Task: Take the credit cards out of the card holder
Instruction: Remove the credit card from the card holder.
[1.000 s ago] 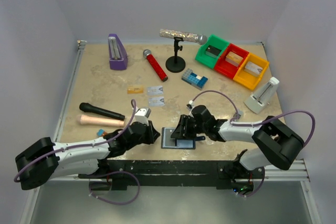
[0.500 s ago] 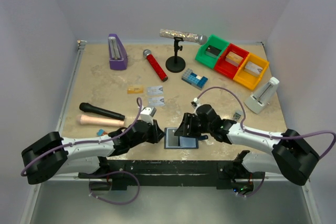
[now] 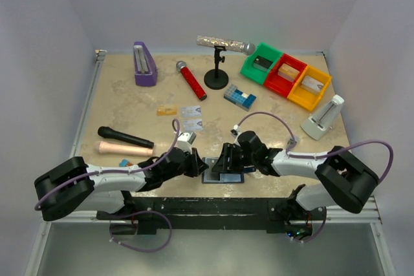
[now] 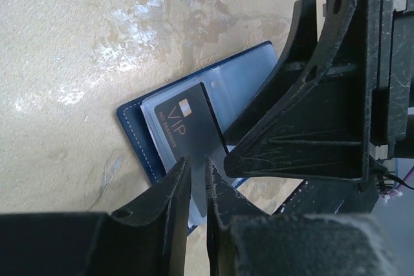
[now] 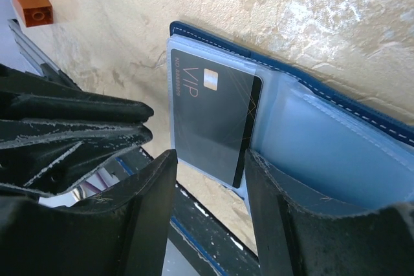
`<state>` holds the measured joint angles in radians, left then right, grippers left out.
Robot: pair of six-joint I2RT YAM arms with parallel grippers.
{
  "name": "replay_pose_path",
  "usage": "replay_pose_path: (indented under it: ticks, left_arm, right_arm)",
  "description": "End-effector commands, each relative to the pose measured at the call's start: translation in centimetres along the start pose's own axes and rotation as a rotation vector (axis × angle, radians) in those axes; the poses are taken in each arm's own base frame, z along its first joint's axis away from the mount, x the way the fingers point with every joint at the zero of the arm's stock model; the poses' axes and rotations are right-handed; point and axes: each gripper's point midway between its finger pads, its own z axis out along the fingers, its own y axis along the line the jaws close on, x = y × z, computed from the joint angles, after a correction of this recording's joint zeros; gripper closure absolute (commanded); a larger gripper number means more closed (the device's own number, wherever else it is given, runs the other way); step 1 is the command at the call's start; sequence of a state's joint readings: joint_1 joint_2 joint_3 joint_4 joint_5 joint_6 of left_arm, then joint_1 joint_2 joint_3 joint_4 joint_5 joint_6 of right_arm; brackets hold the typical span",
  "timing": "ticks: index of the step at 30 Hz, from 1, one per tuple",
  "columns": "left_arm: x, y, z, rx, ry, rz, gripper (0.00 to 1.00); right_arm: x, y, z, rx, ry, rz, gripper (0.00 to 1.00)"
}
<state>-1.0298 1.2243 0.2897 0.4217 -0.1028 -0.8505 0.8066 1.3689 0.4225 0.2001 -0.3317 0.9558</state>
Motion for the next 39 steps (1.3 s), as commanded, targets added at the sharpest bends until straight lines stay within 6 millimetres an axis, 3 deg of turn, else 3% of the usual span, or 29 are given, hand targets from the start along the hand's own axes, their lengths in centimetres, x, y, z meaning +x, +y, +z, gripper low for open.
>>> replay_pose_path:
  ticks: [1,16,31,39]
  left_arm:
    - [-0.5,-1.1,0.3,0.050,-0.024,-0.030,0.81]
    - [2.2,2.5,1.0,-0.081,0.044,-0.042,0.85]
    - [3.0,3.9,0.8,-0.129,0.054,-0.043,0.86]
    - [3.1,4.3,0.5,-0.139,0.054,-0.040,0.86]
  right_arm:
    - [0.0,0.5,0.4,-0.037,-0.005,0.005,0.49]
    - [0.0,-0.5,-0.3,0.019,-0.026,0.003,0.48]
    - [-0.4,2.6,-0.3,-0.186,-0.058,-0.026,0.53]
    - [-0.8,3.3,-0.7,-0.237,-0.097,-0.019,0.52]
